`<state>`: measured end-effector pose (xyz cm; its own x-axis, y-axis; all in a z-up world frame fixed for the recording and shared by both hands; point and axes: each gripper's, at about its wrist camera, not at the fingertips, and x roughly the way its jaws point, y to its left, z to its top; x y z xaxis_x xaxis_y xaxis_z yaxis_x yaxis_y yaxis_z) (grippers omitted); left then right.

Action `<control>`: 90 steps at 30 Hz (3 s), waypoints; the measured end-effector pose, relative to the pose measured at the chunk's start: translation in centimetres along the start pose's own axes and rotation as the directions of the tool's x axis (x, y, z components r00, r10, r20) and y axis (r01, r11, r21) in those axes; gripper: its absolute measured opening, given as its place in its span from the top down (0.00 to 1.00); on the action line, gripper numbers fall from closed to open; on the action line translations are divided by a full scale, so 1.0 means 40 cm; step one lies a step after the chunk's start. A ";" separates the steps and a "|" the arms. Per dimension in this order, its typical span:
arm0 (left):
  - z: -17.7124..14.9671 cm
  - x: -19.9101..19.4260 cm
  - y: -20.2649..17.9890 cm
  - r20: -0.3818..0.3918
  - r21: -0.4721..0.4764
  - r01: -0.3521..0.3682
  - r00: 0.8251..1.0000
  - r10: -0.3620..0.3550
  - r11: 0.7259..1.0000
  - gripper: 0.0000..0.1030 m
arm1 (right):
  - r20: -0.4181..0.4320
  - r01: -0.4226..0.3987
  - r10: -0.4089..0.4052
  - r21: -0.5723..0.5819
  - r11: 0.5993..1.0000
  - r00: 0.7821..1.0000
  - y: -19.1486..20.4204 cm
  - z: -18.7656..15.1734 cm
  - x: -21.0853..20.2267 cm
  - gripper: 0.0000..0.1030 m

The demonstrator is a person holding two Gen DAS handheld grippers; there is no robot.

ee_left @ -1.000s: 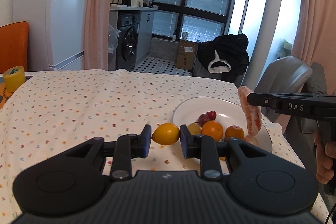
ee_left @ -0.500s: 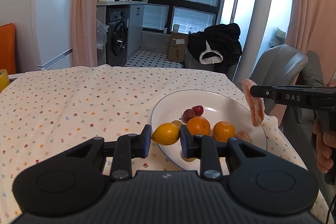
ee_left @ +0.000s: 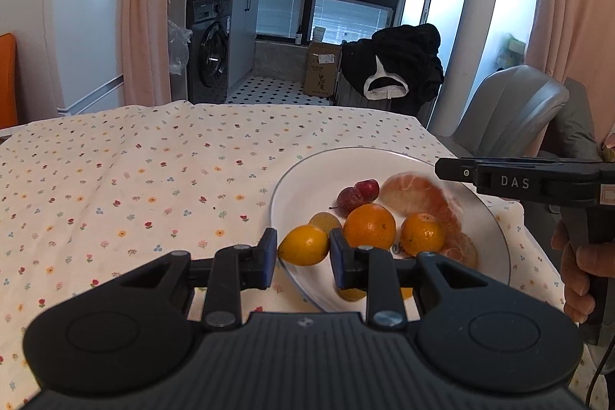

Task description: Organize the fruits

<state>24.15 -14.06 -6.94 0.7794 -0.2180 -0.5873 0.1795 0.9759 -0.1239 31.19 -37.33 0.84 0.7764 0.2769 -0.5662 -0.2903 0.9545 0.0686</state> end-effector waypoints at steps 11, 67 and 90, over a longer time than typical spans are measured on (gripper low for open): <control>0.001 0.012 0.009 -0.016 -0.010 0.005 1.000 -0.005 1.000 0.72 | -0.010 -0.020 0.021 0.047 0.999 1.000 -0.013 -0.011 0.007 0.66; -0.058 -0.358 0.111 0.104 -0.120 -0.109 0.987 0.122 0.987 0.11 | 0.072 -0.123 0.115 0.113 0.986 0.991 0.166 -0.065 -0.255 0.00; -0.111 -0.555 0.168 0.176 -0.122 -0.121 0.974 0.141 0.985 0.07 | 0.135 -0.152 0.132 0.157 0.976 0.982 0.229 -0.096 -0.388 0.00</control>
<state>5.41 -2.64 1.72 0.8903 -0.0759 -0.4491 0.0092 0.9888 -0.1488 14.34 -33.32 7.09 0.7999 0.4125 -0.4359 -0.3139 0.9066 0.2820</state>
